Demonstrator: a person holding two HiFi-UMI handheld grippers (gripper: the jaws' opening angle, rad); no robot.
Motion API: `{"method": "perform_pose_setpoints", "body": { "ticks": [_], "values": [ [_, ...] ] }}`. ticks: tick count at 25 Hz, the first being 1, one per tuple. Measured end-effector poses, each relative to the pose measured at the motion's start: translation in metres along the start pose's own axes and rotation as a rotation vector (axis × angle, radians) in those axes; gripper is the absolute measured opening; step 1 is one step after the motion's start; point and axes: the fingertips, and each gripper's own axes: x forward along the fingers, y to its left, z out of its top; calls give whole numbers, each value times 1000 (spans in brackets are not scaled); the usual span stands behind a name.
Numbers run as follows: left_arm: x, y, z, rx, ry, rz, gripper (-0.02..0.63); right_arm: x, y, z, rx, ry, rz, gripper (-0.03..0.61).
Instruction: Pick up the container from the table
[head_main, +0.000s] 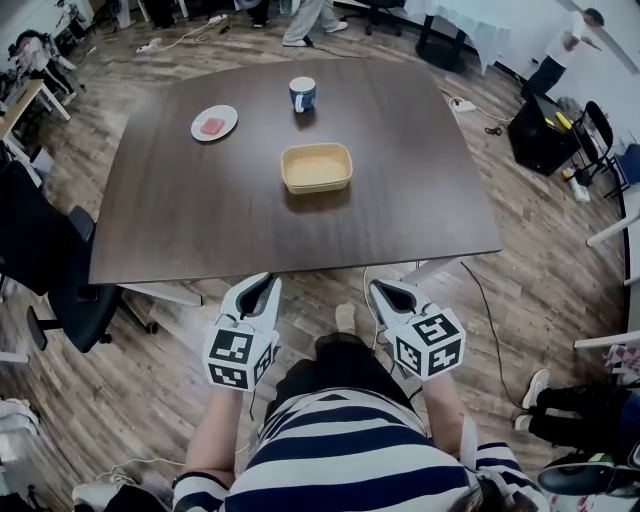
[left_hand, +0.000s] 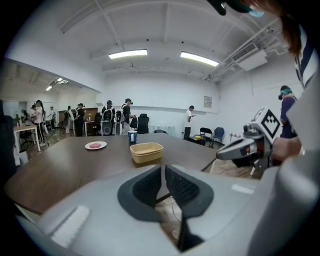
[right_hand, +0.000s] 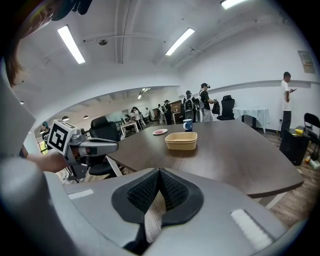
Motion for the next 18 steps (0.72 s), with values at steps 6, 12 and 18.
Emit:
{"method": "perform_pose_setpoints", "body": {
  "ticks": [6,12,18],
  "values": [
    [45,17,21,7,18,25,0,33,-32,22,-27,28,48,-2],
    [92,30,28,57,80,35,0,63,-57,39,-50,58,96,-2],
    [132,37,40,163,156,52,0,90,-84,53,-64,85,139,-2]
  ]
}}
